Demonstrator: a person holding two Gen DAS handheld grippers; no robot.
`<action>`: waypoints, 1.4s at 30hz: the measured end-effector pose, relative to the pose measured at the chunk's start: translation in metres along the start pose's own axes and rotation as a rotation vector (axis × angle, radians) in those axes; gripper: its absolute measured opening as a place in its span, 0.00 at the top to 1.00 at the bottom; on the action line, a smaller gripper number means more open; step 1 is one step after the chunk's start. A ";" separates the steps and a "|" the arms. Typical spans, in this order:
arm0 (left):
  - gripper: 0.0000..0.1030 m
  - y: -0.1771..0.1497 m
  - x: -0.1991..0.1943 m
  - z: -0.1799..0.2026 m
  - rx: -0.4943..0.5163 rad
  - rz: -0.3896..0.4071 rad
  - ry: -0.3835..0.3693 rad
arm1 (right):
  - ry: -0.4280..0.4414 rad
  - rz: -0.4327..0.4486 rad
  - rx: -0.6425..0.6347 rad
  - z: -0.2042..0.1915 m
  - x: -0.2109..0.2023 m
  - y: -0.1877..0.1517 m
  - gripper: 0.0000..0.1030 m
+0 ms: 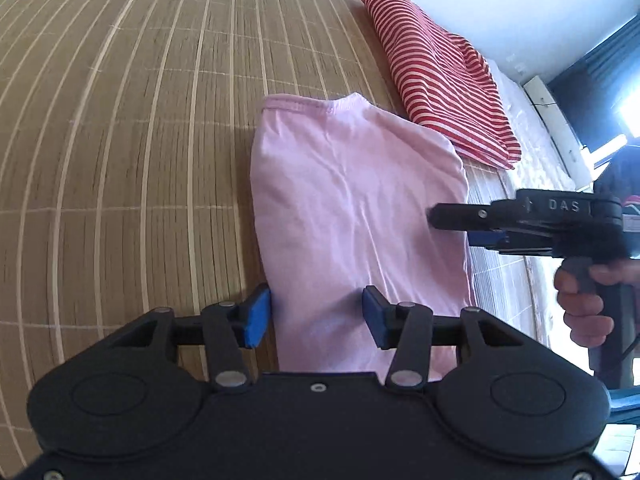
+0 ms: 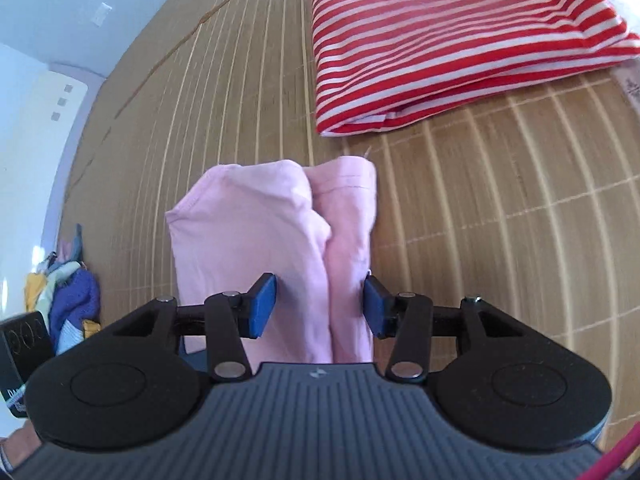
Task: Fold clothes
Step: 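Grasp the folded pink shirt with the right gripper and lift it, then place the pink shirt on the striped shirt and open the right gripper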
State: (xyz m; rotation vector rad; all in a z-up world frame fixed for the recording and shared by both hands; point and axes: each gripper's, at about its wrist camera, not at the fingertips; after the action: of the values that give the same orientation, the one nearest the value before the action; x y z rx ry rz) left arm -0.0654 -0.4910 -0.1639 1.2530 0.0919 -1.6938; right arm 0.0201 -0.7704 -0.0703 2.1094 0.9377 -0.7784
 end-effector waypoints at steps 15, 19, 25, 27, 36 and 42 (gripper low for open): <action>0.87 0.017 -0.027 0.016 -0.010 0.030 -0.057 | 0.087 0.000 0.026 -0.023 -0.030 0.004 0.82; 0.87 0.041 -0.044 0.046 0.011 0.098 -0.122 | 0.105 0.068 -0.013 -0.032 -0.079 0.035 0.82; 0.87 0.111 -0.024 0.097 0.068 0.178 -0.199 | 0.074 0.170 -0.078 -0.029 -0.137 0.116 0.82; 0.87 0.139 -0.005 0.112 0.093 0.194 -0.218 | 0.055 0.200 -0.097 -0.024 -0.149 0.147 0.82; 0.87 0.202 0.090 0.139 0.209 0.161 -0.183 | -0.078 0.202 -0.160 0.032 -0.094 0.236 0.82; 0.85 0.184 0.113 0.130 0.288 0.128 -0.127 | -0.134 0.153 -0.158 0.059 -0.044 0.236 0.81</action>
State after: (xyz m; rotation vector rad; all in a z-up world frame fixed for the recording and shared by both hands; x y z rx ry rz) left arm -0.0181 -0.7318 -0.1051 1.3255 -0.3114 -1.7114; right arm 0.1690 -0.9505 0.0090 1.9404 0.7321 -0.7327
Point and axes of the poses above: each gripper's, at about its wrist camera, not at the fingertips, and x roughly the way its jaws point, z to its right, y to its top, and after that the axes turned 8 degrees about z, right-handed
